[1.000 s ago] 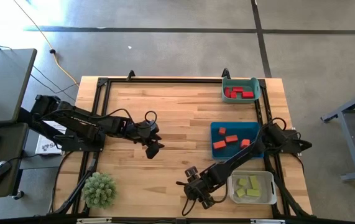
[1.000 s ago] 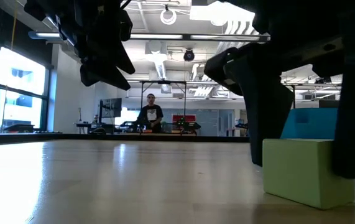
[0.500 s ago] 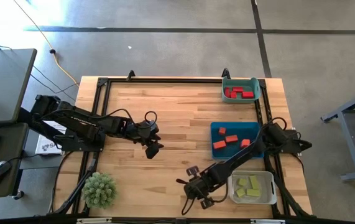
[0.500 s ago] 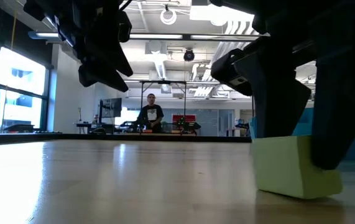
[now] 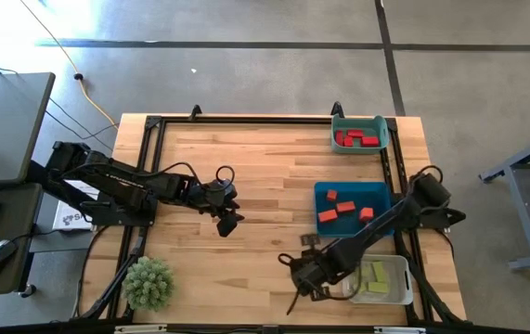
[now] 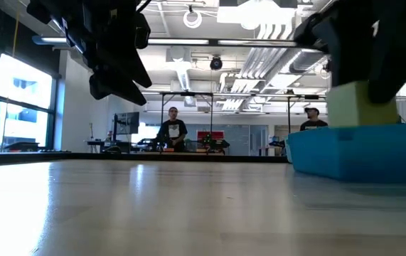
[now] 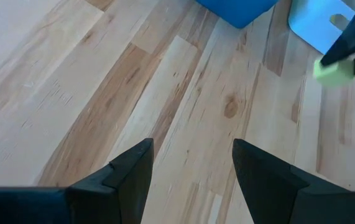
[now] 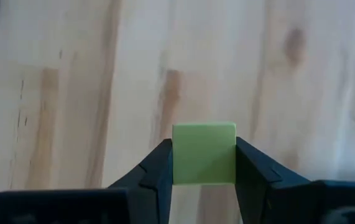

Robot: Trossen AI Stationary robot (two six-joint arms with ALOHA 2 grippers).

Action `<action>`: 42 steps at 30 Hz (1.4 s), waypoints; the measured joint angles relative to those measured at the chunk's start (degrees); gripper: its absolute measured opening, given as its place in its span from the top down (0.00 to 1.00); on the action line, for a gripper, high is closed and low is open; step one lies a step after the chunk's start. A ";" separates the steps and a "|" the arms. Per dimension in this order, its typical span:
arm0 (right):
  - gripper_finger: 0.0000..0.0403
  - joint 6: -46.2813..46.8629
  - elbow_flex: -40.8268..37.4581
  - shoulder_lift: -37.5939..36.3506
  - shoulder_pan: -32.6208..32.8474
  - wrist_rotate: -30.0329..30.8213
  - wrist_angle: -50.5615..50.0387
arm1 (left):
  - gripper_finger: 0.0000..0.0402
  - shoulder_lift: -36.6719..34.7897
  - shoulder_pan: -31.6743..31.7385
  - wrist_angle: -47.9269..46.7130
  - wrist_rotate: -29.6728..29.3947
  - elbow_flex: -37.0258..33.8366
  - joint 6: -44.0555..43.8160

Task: Sort & place blocks by color
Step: Put the green wooden block into the white bin

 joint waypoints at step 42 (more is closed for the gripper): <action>0.45 75.38 -10.23 -10.23 23.20 -2.15 -17.53 | 0.48 -0.49 -0.02 12.53 -0.02 0.00 -0.17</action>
